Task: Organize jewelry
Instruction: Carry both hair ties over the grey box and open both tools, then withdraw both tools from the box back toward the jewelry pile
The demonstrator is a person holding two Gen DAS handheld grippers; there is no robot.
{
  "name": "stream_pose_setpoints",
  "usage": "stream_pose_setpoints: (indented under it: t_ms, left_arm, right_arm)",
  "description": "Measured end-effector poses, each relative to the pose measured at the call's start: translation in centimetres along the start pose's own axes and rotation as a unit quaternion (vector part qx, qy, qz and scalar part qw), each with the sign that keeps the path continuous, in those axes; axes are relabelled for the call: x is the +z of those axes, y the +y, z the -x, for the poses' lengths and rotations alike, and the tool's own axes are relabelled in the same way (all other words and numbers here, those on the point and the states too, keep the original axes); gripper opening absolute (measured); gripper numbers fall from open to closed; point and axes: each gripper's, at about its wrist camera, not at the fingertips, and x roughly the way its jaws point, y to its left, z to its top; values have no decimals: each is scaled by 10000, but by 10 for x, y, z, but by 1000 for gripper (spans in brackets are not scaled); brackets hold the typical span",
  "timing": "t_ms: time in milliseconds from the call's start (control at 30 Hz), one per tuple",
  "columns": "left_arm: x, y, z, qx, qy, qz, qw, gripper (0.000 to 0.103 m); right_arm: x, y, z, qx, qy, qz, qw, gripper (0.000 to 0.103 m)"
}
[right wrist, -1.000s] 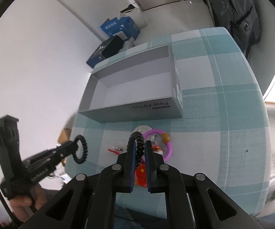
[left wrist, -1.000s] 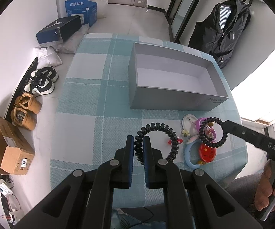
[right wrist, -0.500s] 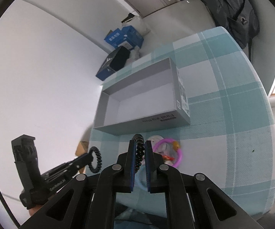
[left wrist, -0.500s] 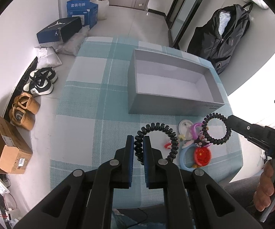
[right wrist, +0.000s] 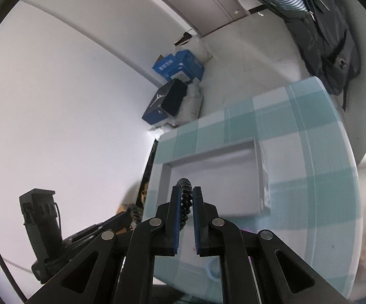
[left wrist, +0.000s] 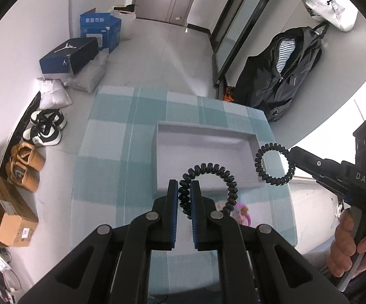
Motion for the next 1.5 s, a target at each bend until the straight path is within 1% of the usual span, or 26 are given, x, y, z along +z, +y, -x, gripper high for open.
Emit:
stream_pose_setpoints:
  t_ms: [200, 300, 367, 467, 733, 833, 967, 1067, 1133, 1167, 1233, 1300, 1367, 1433, 1500]
  left_arm:
    - [37, -4, -23, -20, 83, -107, 9999, 5]
    - [43, 0, -39, -125, 216, 6, 9997, 5]
    - [44, 0, -50, -148, 323, 23, 9994, 5]
    - [45, -2, -61, -254, 492, -12, 9985, 5]
    - [48, -6, -74, -252, 673, -96, 9974, 5]
    - [50, -7, -77, -214, 641, -74, 9977, 5]
    - [51, -14, -78, -155, 526, -212, 9983, 6]
    - [52, -16, -77, -128, 524, -289, 9981, 6]
    - [53, -17, -78, -25, 605, -322, 9976, 9]
    - [53, -16, -79, -36, 627, -303, 9976, 14]
    - [52, -12, -77, -89, 590, -211, 9980, 23]
    - [51, -10, -74, -71, 539, -166, 9984, 44]
    - [51, -8, -69, -79, 399, -140, 9991, 47]
    - [50, -8, -64, -34, 295, -146, 9995, 48]
    - [50, -8, -60, -12, 219, -141, 9997, 48]
  right_arm:
    - [31, 5, -23, -105, 94, 267, 9995, 8]
    - [40, 3, -34, -126, 128, 298, 9994, 8]
    - [44, -1, -42, -212, 169, 317, 9991, 8]
    - [45, -7, -51, -331, 274, 348, 9985, 8]
    - [37, -9, -68, -577, 565, 536, 9953, 8]
    - [35, -10, -71, -653, 609, 570, 9944, 8]
    - [35, -9, -73, -722, 597, 548, 9941, 8]
    - [37, -10, -73, -754, 601, 560, 9938, 11]
    - [38, -11, -70, -697, 550, 557, 9945, 11]
    - [38, -10, -69, -702, 511, 582, 9945, 12]
    - [39, -10, -65, -693, 454, 609, 9947, 17]
    - [39, -9, -60, -680, 370, 604, 9952, 36]
    - [39, -8, -54, -678, 218, 641, 9954, 42]
    - [39, -6, -50, -704, 123, 720, 9948, 48]
    - [39, -3, -45, -742, 12, 781, 9942, 61]
